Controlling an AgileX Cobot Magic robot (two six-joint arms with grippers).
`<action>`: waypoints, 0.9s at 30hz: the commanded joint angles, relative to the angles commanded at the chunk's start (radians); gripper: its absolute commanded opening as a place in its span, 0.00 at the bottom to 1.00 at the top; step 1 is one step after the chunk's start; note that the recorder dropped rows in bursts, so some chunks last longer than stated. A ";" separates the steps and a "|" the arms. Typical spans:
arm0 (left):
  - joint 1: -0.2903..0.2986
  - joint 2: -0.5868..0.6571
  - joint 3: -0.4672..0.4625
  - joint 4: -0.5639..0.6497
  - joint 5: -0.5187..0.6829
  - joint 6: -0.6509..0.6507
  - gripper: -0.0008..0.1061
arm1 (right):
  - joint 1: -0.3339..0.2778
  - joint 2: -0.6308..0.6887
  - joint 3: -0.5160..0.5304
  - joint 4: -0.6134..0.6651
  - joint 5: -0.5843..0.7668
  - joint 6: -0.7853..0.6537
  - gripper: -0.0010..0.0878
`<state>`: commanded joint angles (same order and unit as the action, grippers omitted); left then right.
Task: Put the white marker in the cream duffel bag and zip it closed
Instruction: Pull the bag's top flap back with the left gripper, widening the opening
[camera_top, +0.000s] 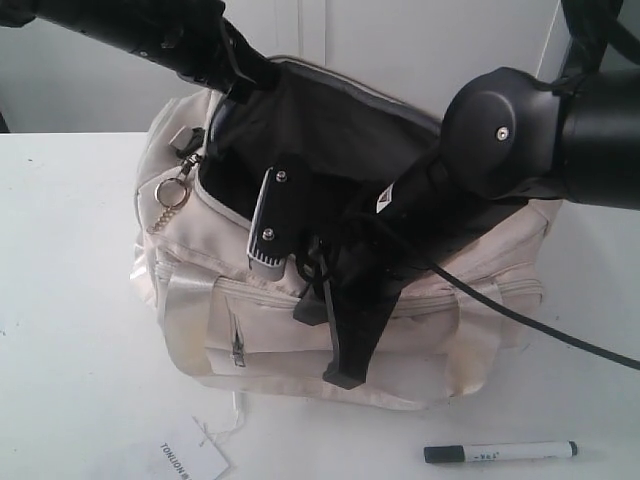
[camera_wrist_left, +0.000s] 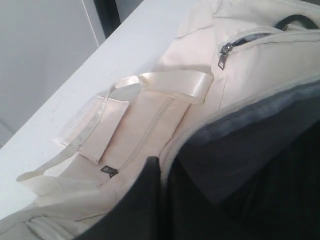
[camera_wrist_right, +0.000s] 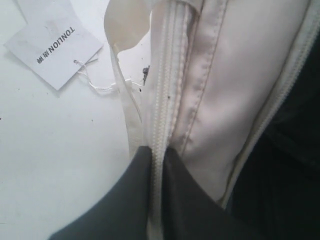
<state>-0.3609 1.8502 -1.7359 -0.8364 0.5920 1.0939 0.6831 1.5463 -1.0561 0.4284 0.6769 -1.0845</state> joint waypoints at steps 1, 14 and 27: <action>0.000 0.007 -0.008 0.000 -0.007 0.018 0.01 | 0.000 0.000 0.000 0.000 0.000 -0.007 0.01; 0.000 0.046 -0.022 0.000 -0.198 0.092 0.01 | 0.000 0.000 0.000 0.000 0.002 -0.037 0.01; 0.000 0.046 -0.022 0.000 -0.322 0.230 0.01 | 0.000 0.000 0.000 -0.002 0.026 -0.090 0.01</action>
<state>-0.3609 1.8966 -1.7582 -0.8364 0.2705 1.3238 0.6831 1.5463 -1.0561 0.4261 0.7027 -1.1749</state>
